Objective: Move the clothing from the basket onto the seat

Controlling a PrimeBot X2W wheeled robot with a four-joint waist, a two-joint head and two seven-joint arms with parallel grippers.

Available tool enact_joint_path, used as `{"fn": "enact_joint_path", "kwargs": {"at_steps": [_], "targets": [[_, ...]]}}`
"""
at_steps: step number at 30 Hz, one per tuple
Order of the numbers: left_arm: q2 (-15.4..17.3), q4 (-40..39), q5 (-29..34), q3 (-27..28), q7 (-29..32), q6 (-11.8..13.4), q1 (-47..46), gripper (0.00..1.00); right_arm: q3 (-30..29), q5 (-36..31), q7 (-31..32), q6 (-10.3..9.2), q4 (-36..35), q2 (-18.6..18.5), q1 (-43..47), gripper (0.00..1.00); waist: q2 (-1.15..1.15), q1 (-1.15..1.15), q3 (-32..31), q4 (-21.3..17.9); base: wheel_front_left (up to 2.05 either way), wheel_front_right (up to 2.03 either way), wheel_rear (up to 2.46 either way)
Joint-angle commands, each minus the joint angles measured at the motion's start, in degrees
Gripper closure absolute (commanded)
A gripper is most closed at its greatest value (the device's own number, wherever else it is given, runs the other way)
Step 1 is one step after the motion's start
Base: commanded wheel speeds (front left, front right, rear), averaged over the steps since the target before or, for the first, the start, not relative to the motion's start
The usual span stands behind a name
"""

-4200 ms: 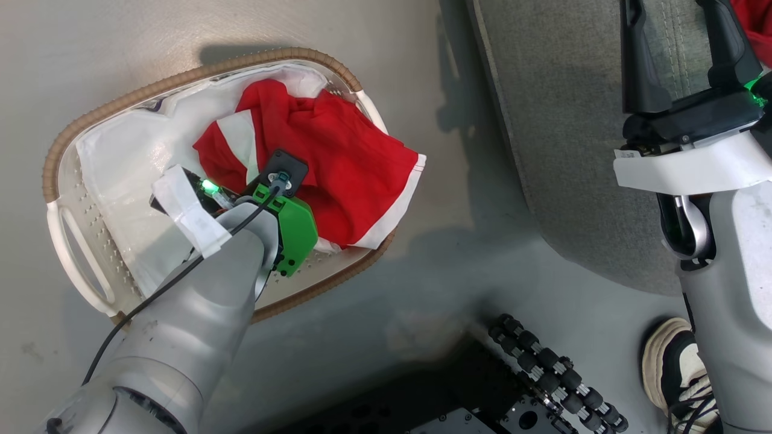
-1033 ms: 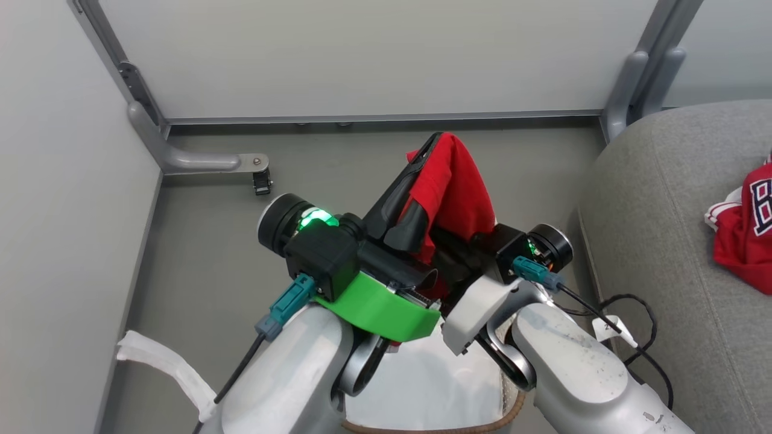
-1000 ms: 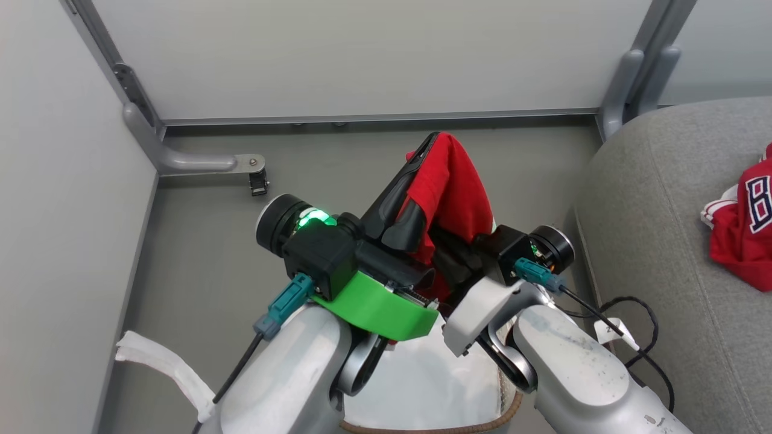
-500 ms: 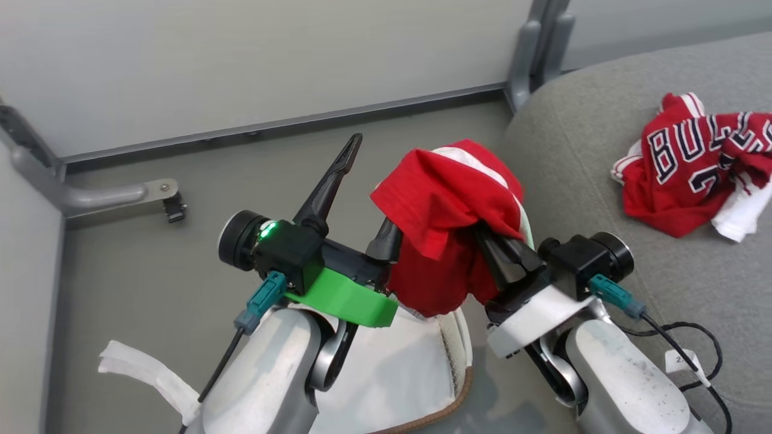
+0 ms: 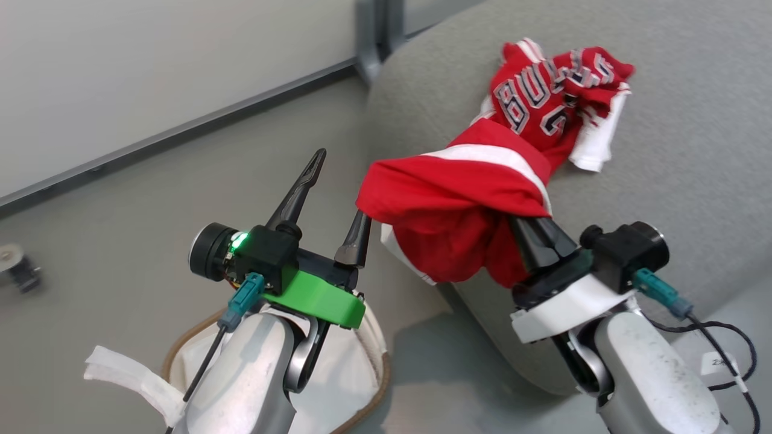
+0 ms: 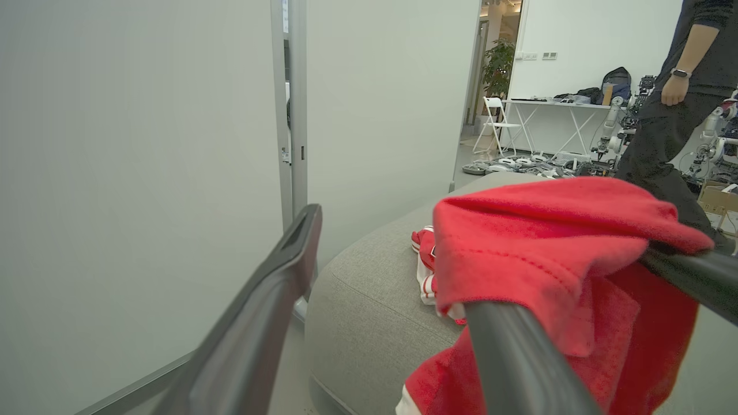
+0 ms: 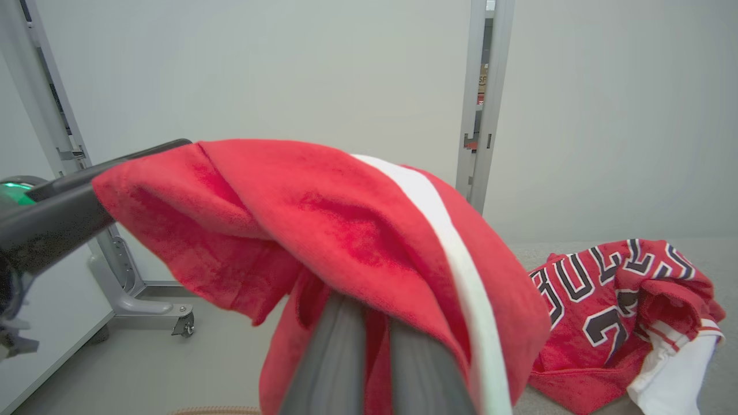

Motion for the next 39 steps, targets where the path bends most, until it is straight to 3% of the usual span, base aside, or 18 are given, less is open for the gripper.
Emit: {"fn": "enact_joint_path", "kwargs": {"at_steps": [1,10,17,30,36,39], "targets": [[0.35,0.24,0.39,0.25,0.03,-0.49,0.64,0.0,-1.35,0.22,-0.03,-0.07,-0.81,-0.04,0.65,1.0,0.0,0.0,3.9,-7.84,0.0,0.0,0.0],[0.39,3.18,2.23,0.1,0.03,-1.89,-2.28,0.0,-10.21,-0.84,-0.03,-0.06,-4.99,-1.66,-2.62,1.0,0.0,0.0,8.93,-8.55,0.0,0.0,0.0],[0.56,4.06,5.05,2.62,0.03,-2.29,-3.98,0.0,-11.9,-2.23,-0.03,-0.06,-3.1,-7.85,-14.5,1.0,0.0,0.0,14.35,-7.96,0.0,0.0,0.0],[0.43,3.71,8.38,3.0,0.03,-2.7,-8.48,0.0,-20.68,-5.34,-0.03,-0.07,12.43,-19.73,-35.49,1.0,0.0,0.0,25.47,1.67,0.0,0.0,0.0],[0.36,3.46,8.85,2.82,0.04,-2.76,-9.9,0.0,-25.85,-7.21,-0.02,-0.07,22.53,-21.58,-37.78,1.0,0.0,0.0,28.82,5.63,0.0,0.0,0.0],[0.34,3.47,8.62,2.8,0.03,-2.76,-10.0,0.0,-27.04,-7.75,-0.02,-0.07,26.51,-20.33,-36.24,1.0,0.0,0.0,29.5,7.04,0.0,0.0,0.0]]}}
